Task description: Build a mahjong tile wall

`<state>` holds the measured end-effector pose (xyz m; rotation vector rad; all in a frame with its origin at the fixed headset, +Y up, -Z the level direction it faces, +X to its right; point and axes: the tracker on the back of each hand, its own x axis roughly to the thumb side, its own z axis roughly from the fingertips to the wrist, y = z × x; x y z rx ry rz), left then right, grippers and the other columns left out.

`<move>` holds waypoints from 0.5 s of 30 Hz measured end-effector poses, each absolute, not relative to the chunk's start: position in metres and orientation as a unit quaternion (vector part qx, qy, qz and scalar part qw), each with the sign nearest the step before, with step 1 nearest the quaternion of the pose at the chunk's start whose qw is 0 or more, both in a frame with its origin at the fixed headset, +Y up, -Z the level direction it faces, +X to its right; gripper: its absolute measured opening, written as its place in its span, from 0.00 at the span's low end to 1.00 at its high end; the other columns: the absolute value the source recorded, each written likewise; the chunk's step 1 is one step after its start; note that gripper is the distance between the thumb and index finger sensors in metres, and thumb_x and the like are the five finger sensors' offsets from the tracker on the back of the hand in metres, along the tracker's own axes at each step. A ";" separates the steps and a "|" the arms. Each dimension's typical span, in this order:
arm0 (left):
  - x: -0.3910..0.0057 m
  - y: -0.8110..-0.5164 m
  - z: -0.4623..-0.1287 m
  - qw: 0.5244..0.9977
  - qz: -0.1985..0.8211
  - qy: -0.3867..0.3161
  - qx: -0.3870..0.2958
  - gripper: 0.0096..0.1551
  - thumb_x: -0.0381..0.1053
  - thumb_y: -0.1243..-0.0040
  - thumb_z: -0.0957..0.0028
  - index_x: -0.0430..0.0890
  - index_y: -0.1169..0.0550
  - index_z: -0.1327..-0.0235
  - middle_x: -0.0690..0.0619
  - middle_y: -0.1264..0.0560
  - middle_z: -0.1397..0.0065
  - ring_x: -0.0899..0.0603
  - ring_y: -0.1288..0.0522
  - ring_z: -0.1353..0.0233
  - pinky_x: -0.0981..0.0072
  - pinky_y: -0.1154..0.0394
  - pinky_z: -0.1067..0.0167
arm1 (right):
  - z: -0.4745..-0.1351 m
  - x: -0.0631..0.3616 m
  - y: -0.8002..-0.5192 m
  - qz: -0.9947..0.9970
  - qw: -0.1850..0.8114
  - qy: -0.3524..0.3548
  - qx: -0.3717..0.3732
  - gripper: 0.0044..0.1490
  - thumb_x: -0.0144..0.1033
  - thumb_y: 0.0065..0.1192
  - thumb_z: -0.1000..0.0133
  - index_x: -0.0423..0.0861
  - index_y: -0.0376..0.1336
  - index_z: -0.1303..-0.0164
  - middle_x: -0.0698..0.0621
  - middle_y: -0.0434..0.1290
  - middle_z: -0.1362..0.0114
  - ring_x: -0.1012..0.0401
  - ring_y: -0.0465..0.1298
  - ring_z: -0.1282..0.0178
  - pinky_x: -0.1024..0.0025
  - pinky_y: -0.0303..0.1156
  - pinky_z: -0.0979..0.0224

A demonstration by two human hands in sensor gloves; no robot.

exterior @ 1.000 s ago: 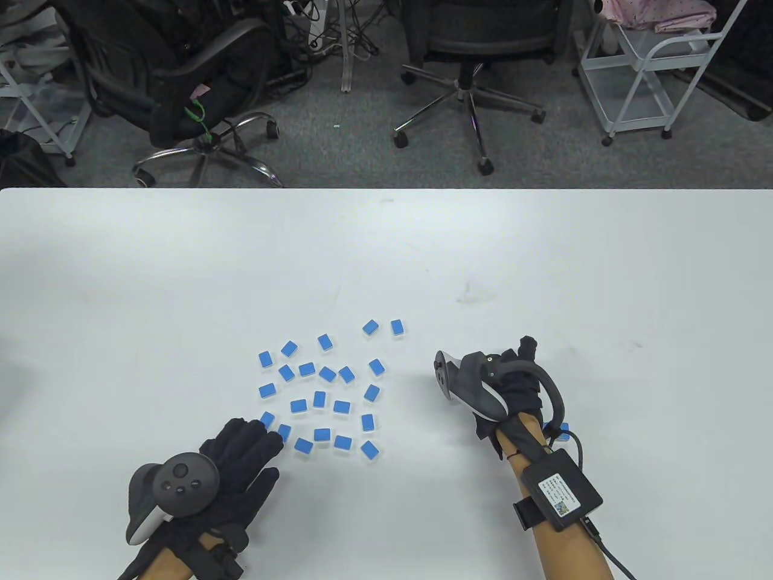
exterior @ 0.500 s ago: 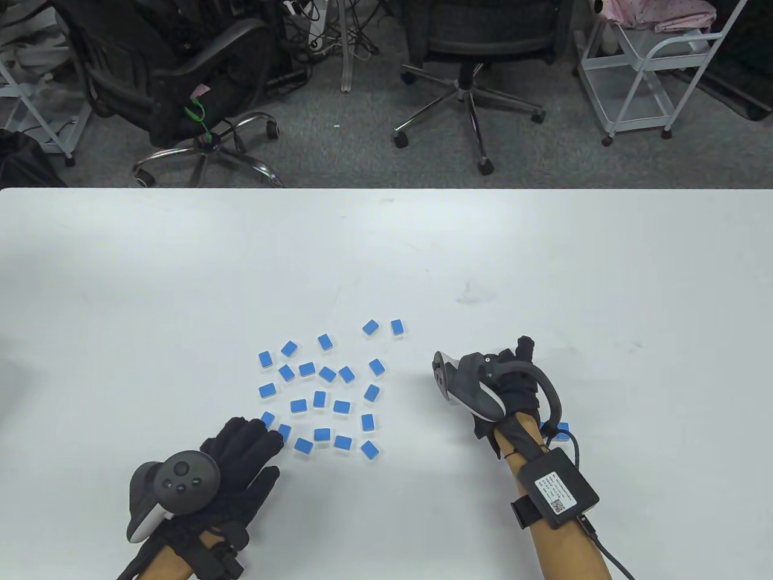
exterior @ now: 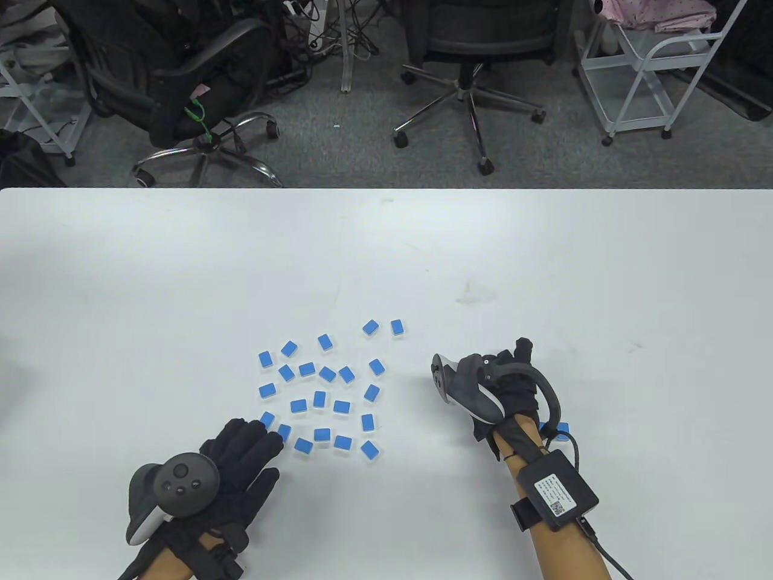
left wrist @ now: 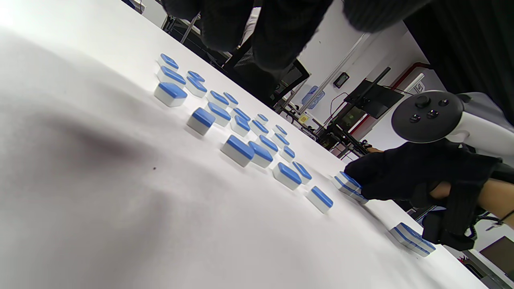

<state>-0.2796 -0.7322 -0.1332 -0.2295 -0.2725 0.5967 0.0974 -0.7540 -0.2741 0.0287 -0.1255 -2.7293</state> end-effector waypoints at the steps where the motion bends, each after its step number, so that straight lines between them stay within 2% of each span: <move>1: -0.280 -0.732 -0.133 0.940 0.292 -0.134 -0.112 0.39 0.68 0.57 0.45 0.55 0.34 0.20 0.49 0.46 0.13 0.37 0.56 0.14 0.31 0.58 0.24 | -0.274 0.098 -0.754 -0.978 0.204 -0.045 0.011 0.36 0.47 0.74 0.60 0.58 0.66 0.39 0.60 0.81 0.39 0.57 0.78 0.32 0.40 0.55 0.16; 5: -0.279 -0.732 -0.133 0.940 0.292 -0.135 -0.111 0.39 0.68 0.57 0.45 0.55 0.34 0.20 0.49 0.46 0.13 0.37 0.56 0.14 0.31 0.58 0.24 | -0.273 0.096 -0.738 -0.977 0.209 -0.028 0.014 0.38 0.50 0.71 0.60 0.58 0.64 0.37 0.59 0.80 0.37 0.56 0.77 0.30 0.40 0.54 0.17; 8: -0.279 -0.732 -0.133 0.940 0.292 -0.137 -0.109 0.39 0.68 0.57 0.45 0.55 0.34 0.20 0.49 0.45 0.13 0.37 0.56 0.14 0.31 0.58 0.24 | -0.274 0.083 -0.726 -0.985 0.172 0.006 0.012 0.39 0.51 0.69 0.59 0.57 0.63 0.35 0.57 0.79 0.35 0.54 0.76 0.30 0.39 0.54 0.17; 10: -0.280 -0.732 -0.133 0.940 0.292 -0.136 -0.110 0.39 0.68 0.57 0.45 0.55 0.34 0.20 0.49 0.46 0.13 0.37 0.56 0.14 0.31 0.58 0.24 | -0.278 0.065 -0.724 -0.985 0.173 0.009 -0.004 0.39 0.52 0.69 0.58 0.57 0.63 0.35 0.56 0.78 0.34 0.54 0.75 0.29 0.39 0.53 0.17; 13: -0.280 -0.732 -0.133 0.940 0.292 -0.136 -0.111 0.39 0.68 0.57 0.45 0.55 0.34 0.20 0.49 0.46 0.13 0.37 0.56 0.14 0.31 0.58 0.24 | -0.289 0.030 -0.728 -0.973 0.231 0.012 -0.022 0.39 0.53 0.68 0.58 0.60 0.62 0.34 0.60 0.77 0.33 0.56 0.74 0.27 0.40 0.50 0.14; 15: -0.280 -0.732 -0.133 0.941 0.291 -0.137 -0.109 0.39 0.68 0.57 0.45 0.55 0.34 0.21 0.49 0.46 0.13 0.37 0.56 0.14 0.31 0.58 0.24 | -0.302 0.010 -0.736 -0.970 0.243 -0.011 -0.017 0.41 0.53 0.67 0.58 0.61 0.59 0.32 0.61 0.75 0.30 0.57 0.71 0.24 0.41 0.46 0.13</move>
